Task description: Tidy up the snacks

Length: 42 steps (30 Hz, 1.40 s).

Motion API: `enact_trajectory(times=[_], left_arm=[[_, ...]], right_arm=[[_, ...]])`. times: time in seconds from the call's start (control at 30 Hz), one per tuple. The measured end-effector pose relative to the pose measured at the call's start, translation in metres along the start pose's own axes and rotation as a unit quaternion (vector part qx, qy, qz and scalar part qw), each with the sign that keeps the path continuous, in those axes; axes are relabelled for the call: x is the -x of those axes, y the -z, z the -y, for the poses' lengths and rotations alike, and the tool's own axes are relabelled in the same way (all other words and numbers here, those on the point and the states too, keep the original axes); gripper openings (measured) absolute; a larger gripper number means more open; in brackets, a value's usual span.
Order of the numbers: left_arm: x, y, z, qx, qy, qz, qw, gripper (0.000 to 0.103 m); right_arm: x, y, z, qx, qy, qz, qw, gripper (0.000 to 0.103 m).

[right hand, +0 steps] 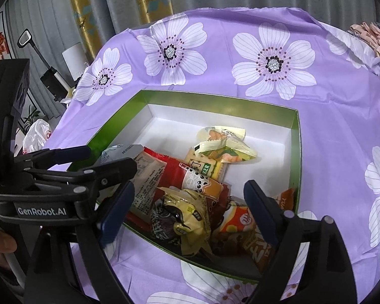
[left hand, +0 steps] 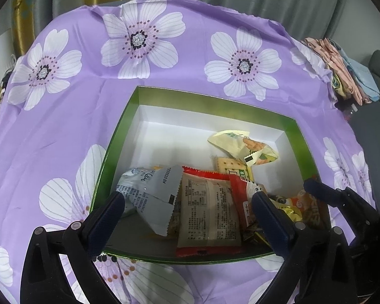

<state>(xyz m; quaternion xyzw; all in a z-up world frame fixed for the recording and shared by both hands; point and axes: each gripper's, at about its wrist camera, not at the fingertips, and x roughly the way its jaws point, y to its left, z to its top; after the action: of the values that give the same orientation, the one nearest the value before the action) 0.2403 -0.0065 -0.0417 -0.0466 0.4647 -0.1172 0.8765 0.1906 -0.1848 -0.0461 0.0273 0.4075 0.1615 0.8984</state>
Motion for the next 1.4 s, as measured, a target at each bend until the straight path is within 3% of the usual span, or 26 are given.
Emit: enact_trajectory(times=[0.1, 1.4], left_arm=[[0.0013, -0.0006, -0.0013, 0.001, -0.005, 0.001, 1.0000, 0.100], [0.0031, -0.0003, -0.0058, 0.001, -0.046, 0.006, 0.9989, 0.102]], right_arm=[[0.0001, -0.0006, -0.0006, 0.001, 0.002, 0.001, 1.000, 0.098], [0.0005, 0.0011, 0.0016, -0.003, 0.015, -0.002, 1.000, 0.103]])
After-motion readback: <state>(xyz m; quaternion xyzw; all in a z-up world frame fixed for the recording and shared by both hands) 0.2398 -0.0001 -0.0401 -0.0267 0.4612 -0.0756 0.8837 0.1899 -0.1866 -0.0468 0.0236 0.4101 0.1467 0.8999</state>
